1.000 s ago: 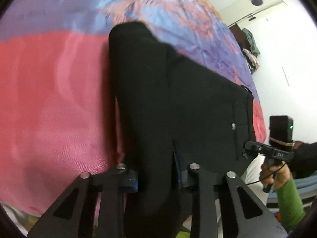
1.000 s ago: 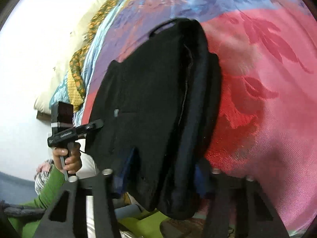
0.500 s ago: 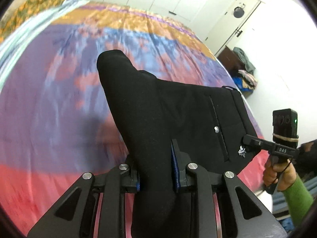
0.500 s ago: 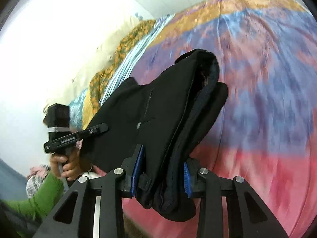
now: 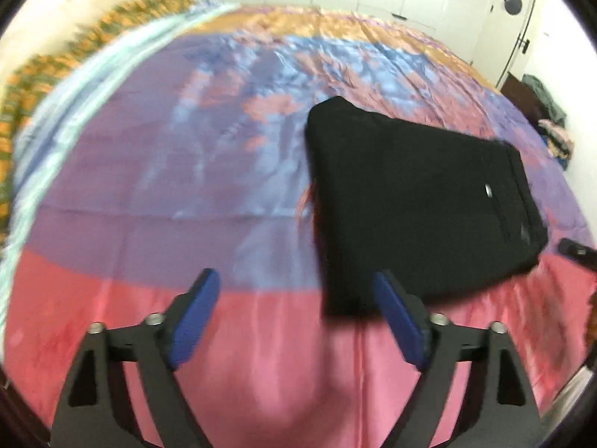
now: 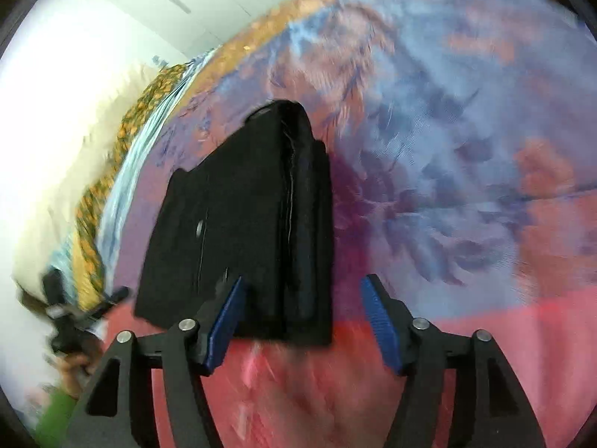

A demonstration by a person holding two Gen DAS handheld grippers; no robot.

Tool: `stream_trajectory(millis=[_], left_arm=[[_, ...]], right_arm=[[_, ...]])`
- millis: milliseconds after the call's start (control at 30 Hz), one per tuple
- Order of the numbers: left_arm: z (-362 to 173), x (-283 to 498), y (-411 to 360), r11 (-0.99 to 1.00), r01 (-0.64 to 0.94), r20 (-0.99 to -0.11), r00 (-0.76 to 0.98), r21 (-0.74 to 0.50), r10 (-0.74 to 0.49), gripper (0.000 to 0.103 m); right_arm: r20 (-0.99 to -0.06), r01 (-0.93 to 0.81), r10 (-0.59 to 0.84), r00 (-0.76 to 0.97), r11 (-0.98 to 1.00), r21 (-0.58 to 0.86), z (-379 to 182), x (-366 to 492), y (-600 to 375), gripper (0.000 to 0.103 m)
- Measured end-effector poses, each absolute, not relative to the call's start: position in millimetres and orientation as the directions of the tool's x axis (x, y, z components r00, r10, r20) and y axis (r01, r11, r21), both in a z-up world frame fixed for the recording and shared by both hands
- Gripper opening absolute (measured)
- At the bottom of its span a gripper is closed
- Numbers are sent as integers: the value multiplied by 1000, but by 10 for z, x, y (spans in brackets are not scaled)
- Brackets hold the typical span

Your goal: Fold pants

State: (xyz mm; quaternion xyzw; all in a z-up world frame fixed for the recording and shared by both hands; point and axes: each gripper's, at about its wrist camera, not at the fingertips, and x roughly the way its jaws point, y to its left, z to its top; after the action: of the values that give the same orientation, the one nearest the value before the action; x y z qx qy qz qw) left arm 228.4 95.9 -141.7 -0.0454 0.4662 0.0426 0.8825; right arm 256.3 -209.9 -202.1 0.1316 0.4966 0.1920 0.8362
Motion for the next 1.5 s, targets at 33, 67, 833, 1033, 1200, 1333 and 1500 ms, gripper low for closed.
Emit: stream_trajectory(millis=[33,67,833,1033,1200,1333,1500], left_arm=[[-1417,2173,887,993,-120,-819,570,-9,61,92],[-1433,2008,745,991,-126,-806,582,38,105,92],[-1021,746,103,991,-128,-823,558,40,105,100],[-965,702,98,992,-120,-811,577,29,94,100],[-972,709,102,992,-123,-812,576,26,93,100],[-974,709,117,992,-125,-811,577,23,92,100],[-985,712,120,992,-122,-816,573,15,83,100]], right_arm=[[-796,-215,401,454,916,339,-1931,2375,-2011,89],[-806,-227,363,467,931,287,-1879,2238,-1924,103],[-791,-228,93,604,972,-60,-1326,252,-1052,103],[-780,-213,85,619,975,-63,-1246,228,-1080,103],[-773,-209,82,629,976,-67,-1211,213,-1075,103],[-775,-205,77,627,976,-69,-1216,222,-1078,103],[-780,-203,75,621,977,-67,-1240,219,-1074,103]])
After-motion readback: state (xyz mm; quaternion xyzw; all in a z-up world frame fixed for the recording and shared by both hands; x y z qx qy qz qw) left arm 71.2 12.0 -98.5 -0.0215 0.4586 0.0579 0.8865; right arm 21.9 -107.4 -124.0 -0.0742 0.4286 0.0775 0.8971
